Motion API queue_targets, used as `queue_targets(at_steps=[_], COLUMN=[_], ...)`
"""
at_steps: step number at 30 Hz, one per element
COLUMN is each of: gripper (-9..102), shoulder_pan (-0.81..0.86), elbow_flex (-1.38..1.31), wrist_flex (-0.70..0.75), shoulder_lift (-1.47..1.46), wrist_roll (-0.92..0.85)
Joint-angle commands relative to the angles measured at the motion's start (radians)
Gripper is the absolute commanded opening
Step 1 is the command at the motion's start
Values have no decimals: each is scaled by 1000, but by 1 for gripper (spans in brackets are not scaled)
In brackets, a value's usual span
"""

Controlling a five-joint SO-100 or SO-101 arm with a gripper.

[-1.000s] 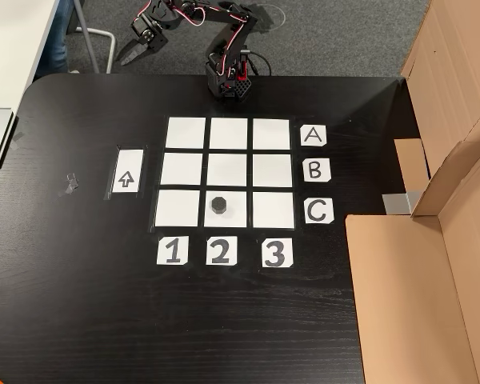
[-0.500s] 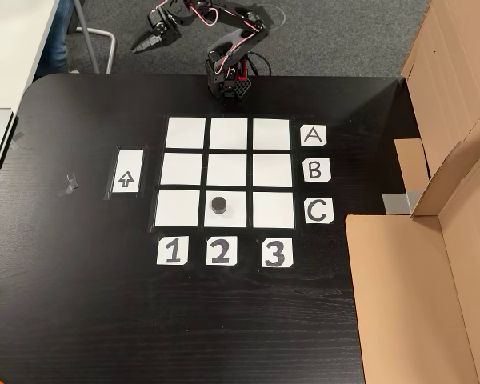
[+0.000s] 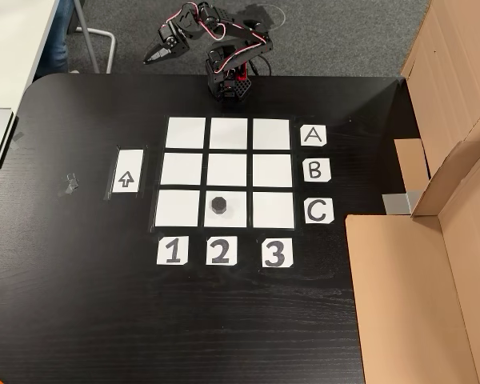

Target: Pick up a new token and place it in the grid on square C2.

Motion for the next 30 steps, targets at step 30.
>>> queue_targets(at_steps=[30], gripper=[0], shoulder_pan=[81], elbow_flex=[495], wrist_flex=[-212], shoulder_lift=[321], wrist_roll=[-37])
